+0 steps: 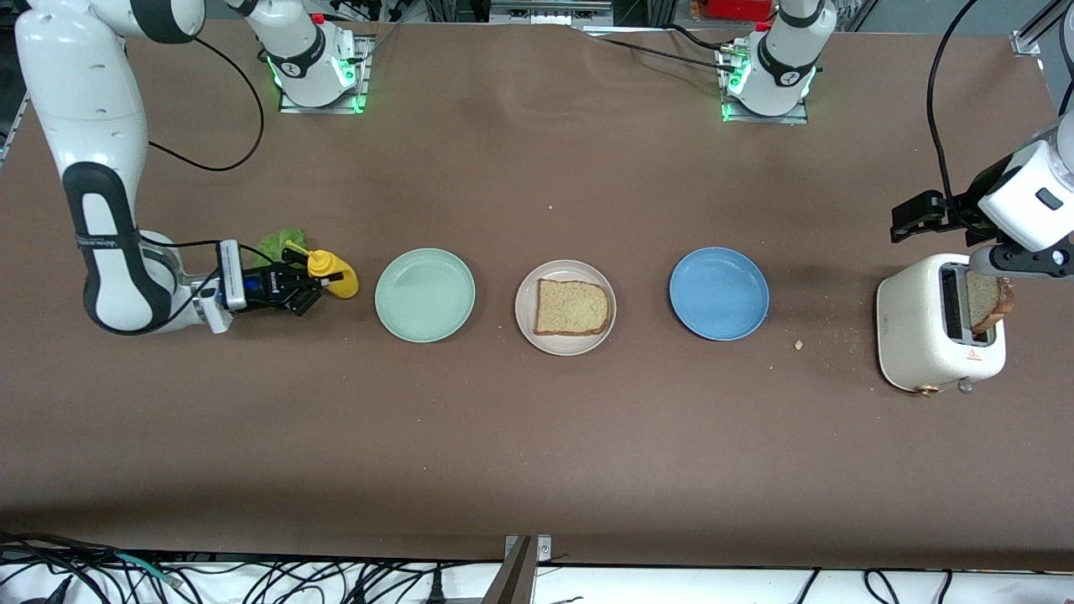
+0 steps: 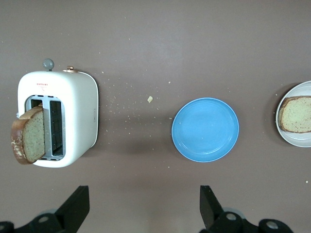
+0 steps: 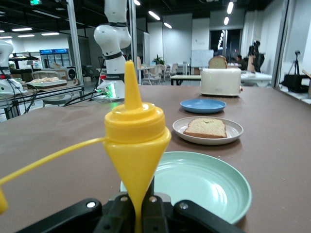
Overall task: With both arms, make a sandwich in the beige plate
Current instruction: 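Return the yellow bottle beside the lettuce leaf with the right gripper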
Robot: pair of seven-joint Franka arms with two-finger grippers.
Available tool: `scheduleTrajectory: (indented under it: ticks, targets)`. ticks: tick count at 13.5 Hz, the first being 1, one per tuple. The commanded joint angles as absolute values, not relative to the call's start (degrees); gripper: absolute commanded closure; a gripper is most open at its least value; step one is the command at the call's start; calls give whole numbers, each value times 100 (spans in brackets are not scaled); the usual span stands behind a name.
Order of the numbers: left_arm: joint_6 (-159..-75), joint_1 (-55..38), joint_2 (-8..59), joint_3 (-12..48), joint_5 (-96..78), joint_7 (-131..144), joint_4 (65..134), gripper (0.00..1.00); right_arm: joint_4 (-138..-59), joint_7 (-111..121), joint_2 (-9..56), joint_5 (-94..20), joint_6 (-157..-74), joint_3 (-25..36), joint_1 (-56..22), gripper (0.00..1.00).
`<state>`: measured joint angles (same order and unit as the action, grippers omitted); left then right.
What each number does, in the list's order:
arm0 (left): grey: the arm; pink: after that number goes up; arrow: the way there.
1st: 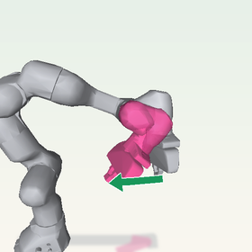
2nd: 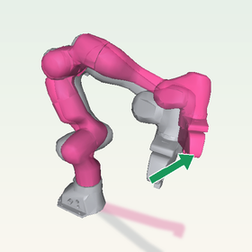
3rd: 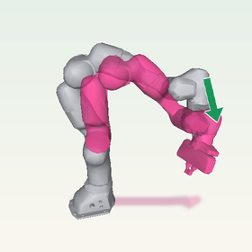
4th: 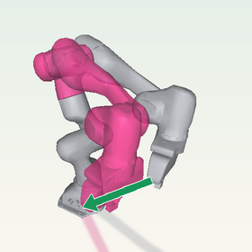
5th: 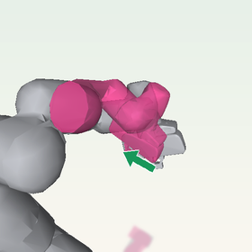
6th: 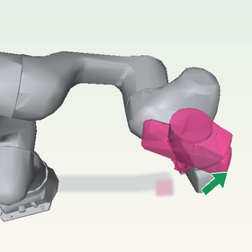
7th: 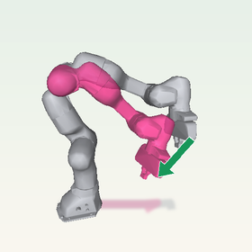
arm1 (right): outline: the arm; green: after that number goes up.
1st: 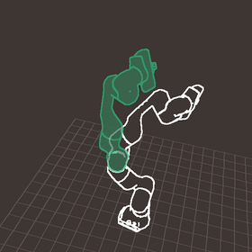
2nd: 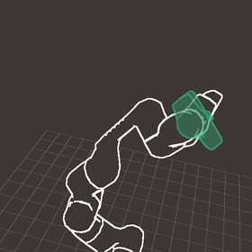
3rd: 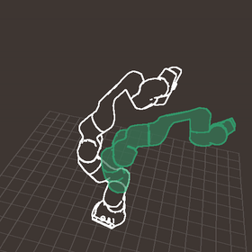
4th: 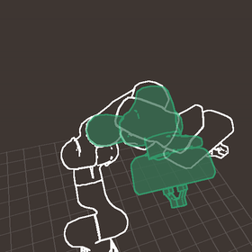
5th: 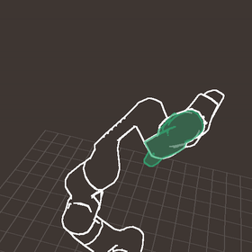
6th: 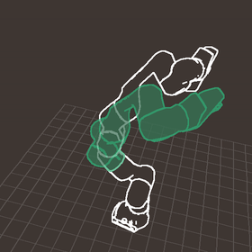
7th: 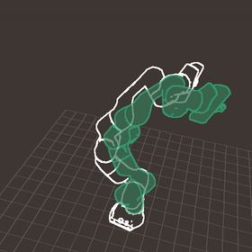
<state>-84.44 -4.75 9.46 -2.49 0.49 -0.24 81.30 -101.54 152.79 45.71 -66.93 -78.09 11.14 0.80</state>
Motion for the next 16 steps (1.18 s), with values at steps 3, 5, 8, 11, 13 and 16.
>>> scheduleTrajectory:
  ticks: [3,5,8,11,13,16]
  targets:
    - [-8455,-475,932,-237,-44,35,8130,0,-10090,15618,4842,-6812,-7585,1028,272,100]
    - [-8455,-466,932,-237,-44,35,8121,0,-10090,15618,4878,-6812,-7742,1037,272,100]
    - [-8455,-475,940,-237,-44,35,8121,0,-10064,15609,4887,-6907,-7883,1037,290,1]
    - [-8455,-483,967,-237,-44,35,8121,0,-10011,15566,4860,-6926,-7901,1107,343,0]
    - [-8455,-492,967,-237,-44,35,8121,0,-9897,15522,4852,-6821,-7919,1379,273,0]
    - [-8455,-501,967,-237,-44,61,8112,0,-9424,14847,4659,-6006,-8016,1783,237,0]
